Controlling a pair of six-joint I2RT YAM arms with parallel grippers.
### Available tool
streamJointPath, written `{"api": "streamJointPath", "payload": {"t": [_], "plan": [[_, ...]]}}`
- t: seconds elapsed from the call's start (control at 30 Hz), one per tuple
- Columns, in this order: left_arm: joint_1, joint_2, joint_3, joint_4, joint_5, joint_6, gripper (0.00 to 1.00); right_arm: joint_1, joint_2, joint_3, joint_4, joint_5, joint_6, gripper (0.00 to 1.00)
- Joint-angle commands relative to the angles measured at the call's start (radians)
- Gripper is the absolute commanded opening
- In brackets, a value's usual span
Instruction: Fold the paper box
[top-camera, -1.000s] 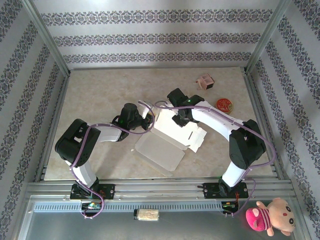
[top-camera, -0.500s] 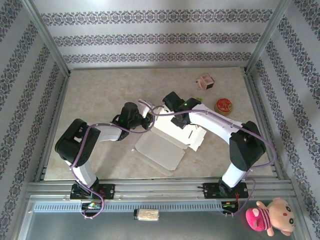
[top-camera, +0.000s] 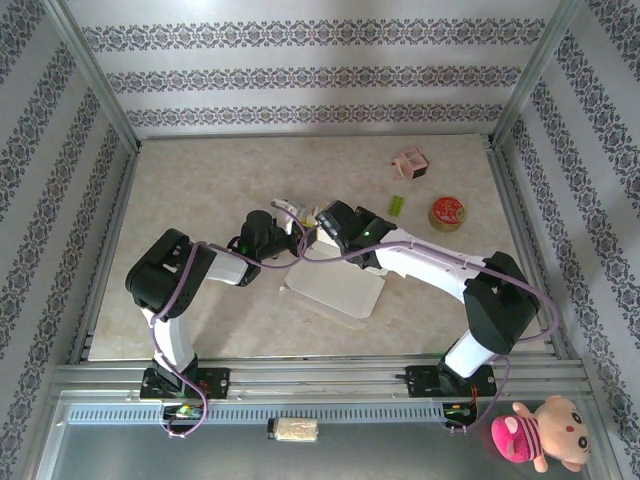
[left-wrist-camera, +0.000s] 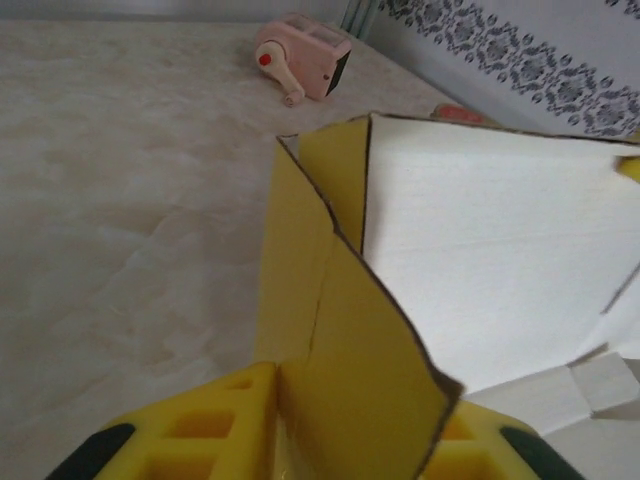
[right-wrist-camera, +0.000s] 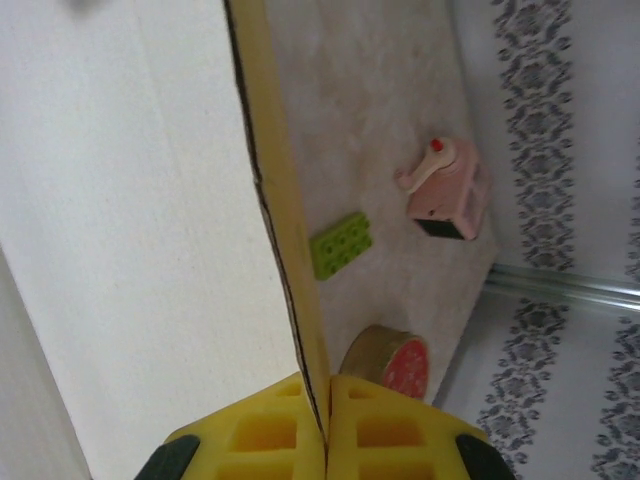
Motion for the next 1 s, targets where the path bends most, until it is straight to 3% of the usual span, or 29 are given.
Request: {"api": "streamJointPath", "payload": {"t": [0.0, 0.23, 0.4, 0.67, 0.83, 0.97], "plan": [[-0.012, 0.009, -0.026, 0.091, 0.095, -0.055, 0.29, 0.025, -0.046, -0.065, 0.366, 0.092, -0.145, 0.0], [0.0, -0.052, -0.057, -0.007, 0.049, 0.075, 0.44, 0.058, -0.022, -0.272, 0.803, 0.133, -0.462, 0.0], [0.014, -0.079, -0.114, 0.019, 0.069, 0.107, 0.48, 0.057, 0.063, -0.304, 0.969, 0.184, -0.574, 0.0], [0.057, -0.23, -0.281, 0.129, 0.099, 0.095, 0.52, 0.056, 0.074, -0.312, 0.988, 0.173, -0.6, 0.0], [0.154, -0.423, -0.3, -0.052, 0.073, 0.088, 0.51, 0.056, 0.067, -0.33, 0.985, 0.163, -0.617, 0.0], [0.229, -0.537, -0.217, -0.313, -0.071, 0.155, 0.51, 0.056, 0.076, -0.327, 0.971, 0.156, -0.611, 0.0]]}}
